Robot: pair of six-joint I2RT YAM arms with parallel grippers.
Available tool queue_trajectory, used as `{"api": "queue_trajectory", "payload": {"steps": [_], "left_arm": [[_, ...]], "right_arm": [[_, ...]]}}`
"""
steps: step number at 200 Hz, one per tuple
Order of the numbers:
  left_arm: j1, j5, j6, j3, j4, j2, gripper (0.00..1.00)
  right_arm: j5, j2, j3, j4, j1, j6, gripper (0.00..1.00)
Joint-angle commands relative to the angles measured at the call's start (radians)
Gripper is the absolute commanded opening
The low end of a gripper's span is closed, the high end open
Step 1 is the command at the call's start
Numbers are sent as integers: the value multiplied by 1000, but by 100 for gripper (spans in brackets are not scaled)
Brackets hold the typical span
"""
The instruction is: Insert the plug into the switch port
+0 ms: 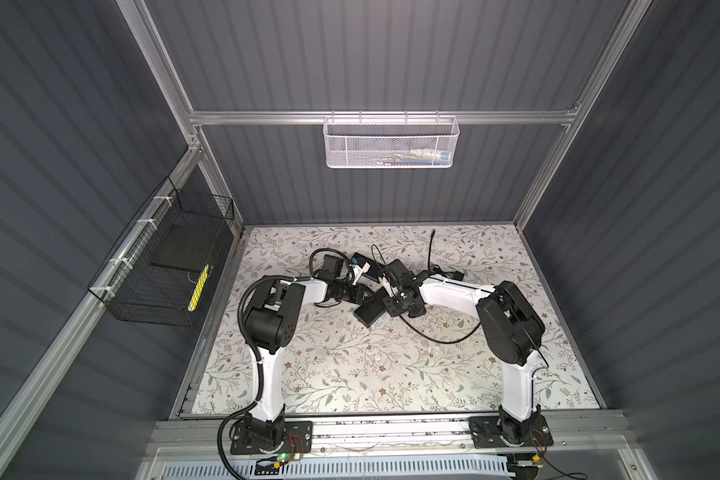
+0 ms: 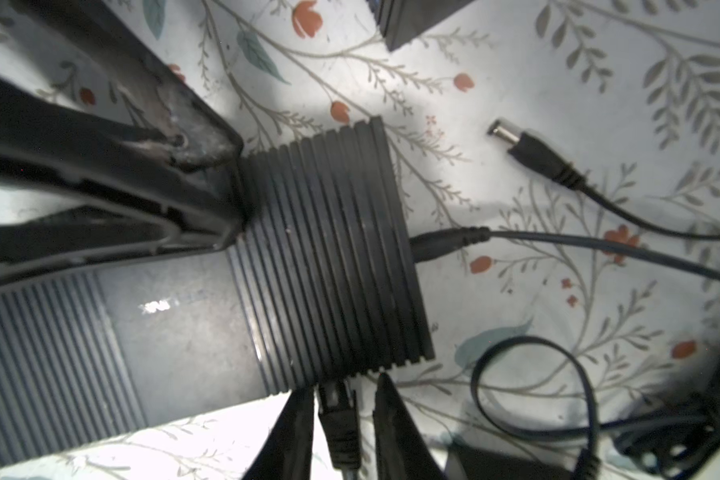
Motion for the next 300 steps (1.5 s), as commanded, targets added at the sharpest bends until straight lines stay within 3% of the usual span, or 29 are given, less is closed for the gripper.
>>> {"api": "queue_trajectory", "payload": {"steps": [1, 52, 97, 168, 300], "left_arm": [[-12, -35, 40, -4, -140, 22, 29], [-10, -43, 62, 30, -172, 30, 29], [-11, -36, 65, 43, -176, 30, 29], [-11, -19, 68, 61, -180, 30, 29], [-57, 19, 53, 155, -164, 92, 29]], "right_arm": [[-16, -47, -32, 3, -21, -1, 30], [-112, -157, -137, -16, -50, -80, 38], [-161, -131, -127, 11, -50, -146, 37], [-157, -49, -70, -11, -48, -170, 28], [-148, -35, -70, 1, -39, -163, 5]]}}
